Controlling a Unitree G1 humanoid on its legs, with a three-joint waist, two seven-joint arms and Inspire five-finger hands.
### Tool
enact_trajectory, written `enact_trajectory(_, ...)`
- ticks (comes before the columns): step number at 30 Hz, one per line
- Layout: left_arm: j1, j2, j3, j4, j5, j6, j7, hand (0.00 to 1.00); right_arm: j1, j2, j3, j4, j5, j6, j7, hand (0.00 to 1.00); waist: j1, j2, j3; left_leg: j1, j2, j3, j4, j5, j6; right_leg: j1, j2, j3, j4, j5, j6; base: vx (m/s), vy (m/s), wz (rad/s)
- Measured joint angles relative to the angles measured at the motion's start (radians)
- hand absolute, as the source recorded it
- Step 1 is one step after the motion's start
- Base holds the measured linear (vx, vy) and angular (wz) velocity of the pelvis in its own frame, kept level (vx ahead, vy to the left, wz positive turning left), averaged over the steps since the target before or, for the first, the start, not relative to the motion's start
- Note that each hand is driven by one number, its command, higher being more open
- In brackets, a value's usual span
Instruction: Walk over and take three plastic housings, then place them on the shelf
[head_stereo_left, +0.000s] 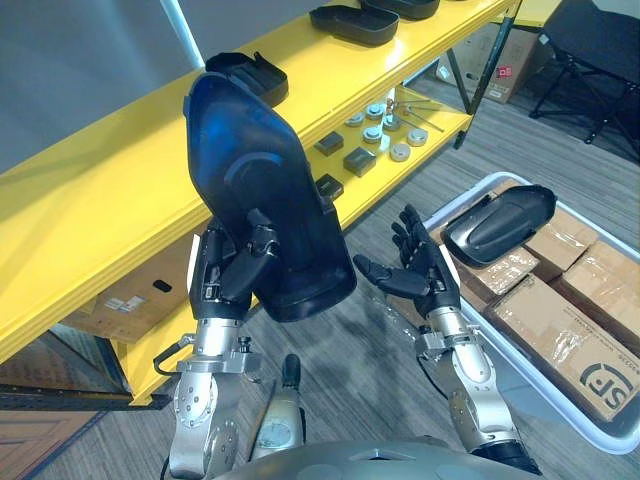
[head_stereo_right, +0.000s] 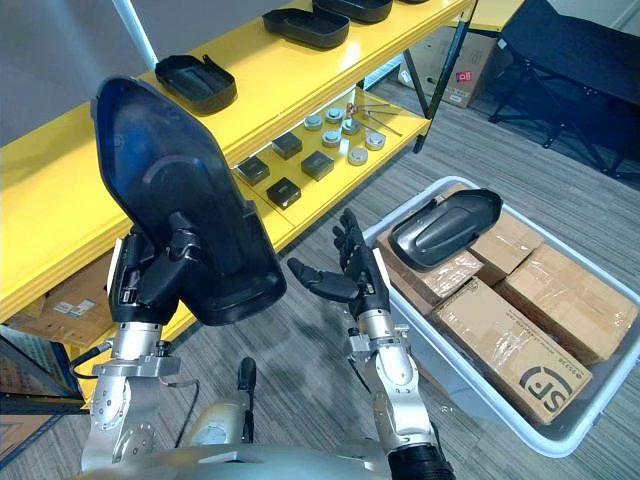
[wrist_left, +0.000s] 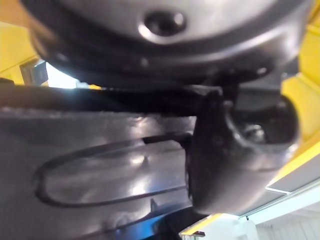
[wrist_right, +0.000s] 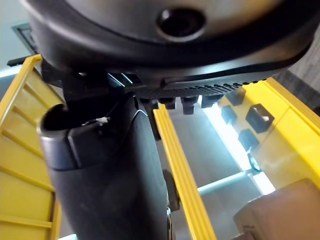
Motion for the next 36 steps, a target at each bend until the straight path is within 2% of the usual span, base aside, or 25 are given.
enact_trajectory(3,0.007,0.001,0.011,-0.031,-0.001,0.0,-0.002,0.0,0.0,0.011,0.002,-0.021,0.001,-0.009,-0.004,1.0,0.016,-0.024,0.014,-0.006,-0.022,-0.013,0.033,-0.029,-0.005,0.036,-0.015,-0.025,-0.016,-0.014,-0.008,-0.01,0.026,0.22)
enact_trajectory(5,0.007,0.002,0.047,-0.066,-0.001,0.0,-0.007,0.0,-0.008,0.022,0.015,-0.051,0.001,-0.029,-0.022,1.0,0.037,-0.06,0.034,-0.023,-0.051,-0.012,0.073,-0.055,0.002,0.057,-0.038,-0.043,-0.041,-0.01,-0.036,0.05,0.079,0.16)
enact_trajectory(6,0.009,0.0,0.067,-0.083,-0.001,-0.001,-0.006,0.0,-0.008,0.027,0.018,-0.07,0.001,-0.035,-0.033,1.0,0.044,-0.075,0.042,-0.055,-0.072,-0.005,0.16,-0.107,0.025,0.08,-0.049,-0.06,-0.053,0.009,-0.105,0.1,0.12,0.15)
enact_trajectory(7,0.011,-0.004,0.077,-0.087,0.0,-0.004,-0.005,0.0,-0.009,0.027,0.019,-0.076,0.002,-0.041,-0.039,1.0,0.042,-0.065,0.038,-0.072,-0.072,-0.01,0.2,-0.139,0.021,0.079,-0.048,-0.055,-0.024,0.033,-0.146,0.12,0.206,0.36)
enact_trajectory(8,0.009,-0.011,0.097,-0.087,0.006,-0.006,-0.004,0.0,-0.007,0.03,0.021,-0.078,0.017,-0.053,-0.046,1.0,0.037,-0.051,0.029,-0.076,-0.077,-0.027,0.216,-0.163,0.031,0.028,-0.065,-0.023,0.083,0.112,-0.23,0.11,0.228,0.39)
enact_trajectory(9,0.009,-0.009,0.116,-0.097,0.01,-0.019,0.002,0.0,-0.01,0.037,0.021,-0.089,0.021,-0.059,-0.047,1.0,0.04,-0.048,0.023,-0.061,-0.078,-0.03,0.19,-0.166,0.037,-0.034,-0.079,0.028,0.17,0.213,-0.284,0.12,0.245,0.38)
enact_trajectory(10,0.009,-0.006,0.129,-0.109,0.013,-0.024,0.006,0.0,-0.013,0.042,0.023,-0.096,0.024,-0.068,-0.045,1.0,0.041,-0.051,0.022,-0.053,-0.081,-0.03,0.176,-0.167,0.041,-0.056,-0.081,0.057,0.196,0.269,-0.286,0.19,0.229,0.27)
enact_trajectory(11,0.005,0.001,0.154,-0.128,0.024,-0.036,0.023,0.0,-0.026,0.049,0.031,-0.104,0.042,-0.09,-0.044,1.0,0.038,-0.056,0.022,-0.037,-0.091,-0.034,0.155,-0.175,0.055,-0.092,-0.083,0.119,0.239,0.393,-0.256,0.19,0.174,0.3)
enact_trajectory(12,-0.004,0.005,0.173,-0.133,0.042,-0.042,0.04,0.0,-0.039,0.049,0.029,-0.105,0.042,-0.104,-0.043,1.0,0.028,-0.055,0.023,-0.022,-0.098,-0.054,0.144,-0.176,0.075,-0.122,-0.079,0.163,0.294,0.414,-0.207,0.25,0.169,0.4)
enact_trajectory(13,-0.021,0.006,0.193,-0.133,0.046,-0.043,0.057,0.0,-0.058,0.056,0.036,-0.105,0.042,-0.113,-0.042,1.0,0.022,-0.05,0.026,-0.005,-0.096,-0.086,0.132,-0.18,0.097,-0.159,-0.06,0.186,0.373,0.29,-0.16,0.24,0.1,0.43)
enact_trajectory(14,-0.04,0.006,0.218,-0.13,0.044,-0.042,0.088,0.0,-0.092,0.054,0.048,-0.105,0.04,-0.114,-0.038,1.0,0.015,-0.049,0.027,0.036,-0.098,-0.106,0.11,-0.184,0.112,-0.195,-0.017,0.186,0.429,0.137,-0.174,0.24,0.08,0.35)
enact_trajectory(15,-0.047,0.006,0.227,-0.13,0.044,-0.042,0.102,0.0,-0.11,0.051,0.053,-0.106,0.04,-0.114,-0.038,1.0,0.015,-0.044,0.03,0.057,-0.097,-0.109,0.101,-0.188,0.118,-0.206,0.008,0.179,0.428,0.098,-0.173,0.27,0.102,0.25)
enact_trajectory(16,-0.064,0.002,0.241,-0.13,0.044,-0.043,0.135,0.0,-0.166,0.047,0.059,-0.11,0.038,-0.115,-0.038,1.0,0.017,-0.028,0.037,0.105,-0.097,-0.116,0.094,-0.203,0.133,-0.233,0.073,0.169,0.358,0.046,-0.193,0.22,0.087,0.27)
enact_trajectory(18,-0.096,0.003,0.238,-0.129,0.044,-0.043,0.153,0.0,-0.223,0.034,0.056,-0.137,0.038,-0.115,-0.048,1.0,0.009,-0.023,0.035,0.12,-0.097,-0.148,0.095,-0.219,0.133,-0.284,0.141,0.201,0.248,0.038,-0.207,0.18,0.01,0.55)
enact_trajectory(19,-0.132,0.006,0.235,-0.117,0.044,-0.044,0.155,0.0,-0.253,0.017,0.05,-0.178,0.037,-0.116,-0.066,1.0,0.001,-0.019,0.037,0.124,-0.098,-0.183,0.096,-0.227,0.131,-0.328,0.186,0.272,0.16,0.046,-0.196,0.23,-0.112,1.09)
enact_trajectory(20,-0.161,0.014,0.229,-0.09,0.045,-0.045,0.157,0.0,-0.271,0.003,0.039,-0.209,0.036,-0.116,-0.075,1.0,-0.016,-0.019,0.037,0.131,-0.103,-0.224,0.097,-0.233,0.123,-0.351,0.208,0.343,0.098,0.067,-0.164,0.24,-0.147,1.21)
enact_trajectory(22,-0.178,0.027,0.224,-0.053,0.046,-0.043,0.168,0.0,-0.271,-0.003,0.011,-0.25,0.037,-0.116,-0.076,1.0,-0.029,-0.034,0.03,0.148,-0.118,-0.285,0.098,-0.252,0.104,-0.358,0.211,0.397,0.023,0.09,-0.134,0.26,-0.258,1.26)
enact_trajectory(24,-0.16,0.026,0.235,-0.046,0.045,-0.042,0.173,0.0,-0.271,-0.002,-0.029,-0.264,0.041,-0.12,-0.056,1.0,-0.034,-0.074,0.001,0.141,-0.133,-0.305,0.115,-0.294,0.084,-0.329,0.192,0.366,-0.071,0.102,-0.142,0.25,-0.358,1.17)
enact_trajectory(25,-0.153,0.018,0.244,-0.036,0.046,-0.039,0.182,0.0,-0.269,-0.004,-0.061,-0.263,0.045,-0.123,-0.043,1.0,-0.041,-0.082,-0.008,0.129,-0.101,-0.241,0.161,-0.325,0.069,-0.29,0.187,0.337,-0.103,0.207,-0.144,0.21,-0.323,1.14)
enact_trajectory(26,-0.151,0.002,0.237,-0.02,0.048,-0.037,0.186,0.0,-0.267,-0.014,-0.087,-0.261,0.057,-0.124,-0.037,1.0,-0.043,-0.054,-0.005,0.117,-0.05,-0.176,0.211,-0.349,0.052,-0.256,0.209,0.295,-0.107,0.228,-0.159,0.26,-0.375,1.13)
enact_trajectory(27,-0.145,-0.019,0.233,0.001,0.048,-0.032,0.187,0.0,-0.266,-0.04,-0.114,-0.258,0.083,-0.123,-0.036,1.0,-0.035,-0.014,-0.006,0.093,0.006,-0.116,0.284,-0.373,0.022,-0.21,0.241,0.255,-0.131,0.229,-0.169,0.26,-0.284,0.71)
enact_trajectory(30,-0.146,-0.04,0.224,0.017,0.048,-0.01,0.183,0.0,-0.257,-0.044,-0.174,-0.259,0.088,-0.128,-0.036,1.0,-0.049,0.005,-0.009,0.075,0.061,0.094,0.33,-0.383,0.019,-0.119,0.255,0.171,-0.185,0.223,-0.187,0.27,-0.206,0.75)
enact_trajectory(32,-0.161,-0.038,0.19,0.016,0.048,-0.01,0.146,0.0,-0.233,-0.044,-0.213,-0.265,0.083,-0.146,-0.053,1.0,-0.062,0.009,-0.012,0.084,0.072,0.19,0.226,-0.336,0.019,-0.071,0.247,0.127,-0.21,0.221,-0.189,0.19,-0.033,0.77)
enact_trajectory(34,-0.16,-0.032,0.151,0.014,0.05,-0.01,0.126,0.0,-0.211,-0.041,-0.219,-0.265,0.079,-0.146,-0.072,1.0,-0.053,0.023,-0.019,0.137,0.063,0.207,0.109,-0.201,0.019,-0.055,0.242,0.129,-0.209,0.22,-0.186,0.18,0.093,0.17)
enact_trajectory(36,-0.161,-0.004,0.133,0.004,0.127,0.007,0.12,0.0,-0.169,-0.03,-0.199,-0.294,0.078,-0.146,-0.089,1.0,-0.046,0.02,-0.021,0.181,0.024,0.224,0.046,-0.185,0.033,-0.049,0.209,0.133,-0.207,0.229,-0.17,0.15,0.146,-0.04)
